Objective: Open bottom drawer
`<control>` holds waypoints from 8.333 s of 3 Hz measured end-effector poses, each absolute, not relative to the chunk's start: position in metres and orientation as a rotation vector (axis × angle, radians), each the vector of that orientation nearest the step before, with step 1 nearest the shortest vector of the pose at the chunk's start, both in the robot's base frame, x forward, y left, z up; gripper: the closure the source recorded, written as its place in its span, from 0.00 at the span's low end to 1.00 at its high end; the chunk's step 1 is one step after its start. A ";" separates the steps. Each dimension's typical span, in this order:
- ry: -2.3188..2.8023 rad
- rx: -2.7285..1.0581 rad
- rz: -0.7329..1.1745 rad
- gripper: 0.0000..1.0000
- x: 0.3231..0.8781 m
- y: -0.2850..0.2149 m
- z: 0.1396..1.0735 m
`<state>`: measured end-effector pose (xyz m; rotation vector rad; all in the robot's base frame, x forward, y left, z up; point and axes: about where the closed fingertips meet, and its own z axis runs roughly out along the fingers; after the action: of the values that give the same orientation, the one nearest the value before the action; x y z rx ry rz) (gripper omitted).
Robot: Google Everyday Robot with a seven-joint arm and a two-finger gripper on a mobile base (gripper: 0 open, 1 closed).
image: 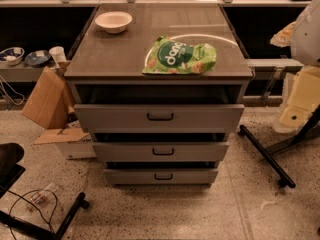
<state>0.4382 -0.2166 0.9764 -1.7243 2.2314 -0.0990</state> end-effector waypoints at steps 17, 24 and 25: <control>2.507 -1.751 0.332 0.00 0.511 -0.139 0.283; 2.380 -1.923 0.125 0.41 0.626 -0.106 0.180; 2.384 -1.933 0.125 0.64 0.623 -0.106 0.181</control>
Offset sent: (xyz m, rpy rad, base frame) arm -0.0090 0.0559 -0.1273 -0.0031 0.1446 -0.0005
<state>0.6226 -0.1062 0.1809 -1.9329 2.3837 0.1249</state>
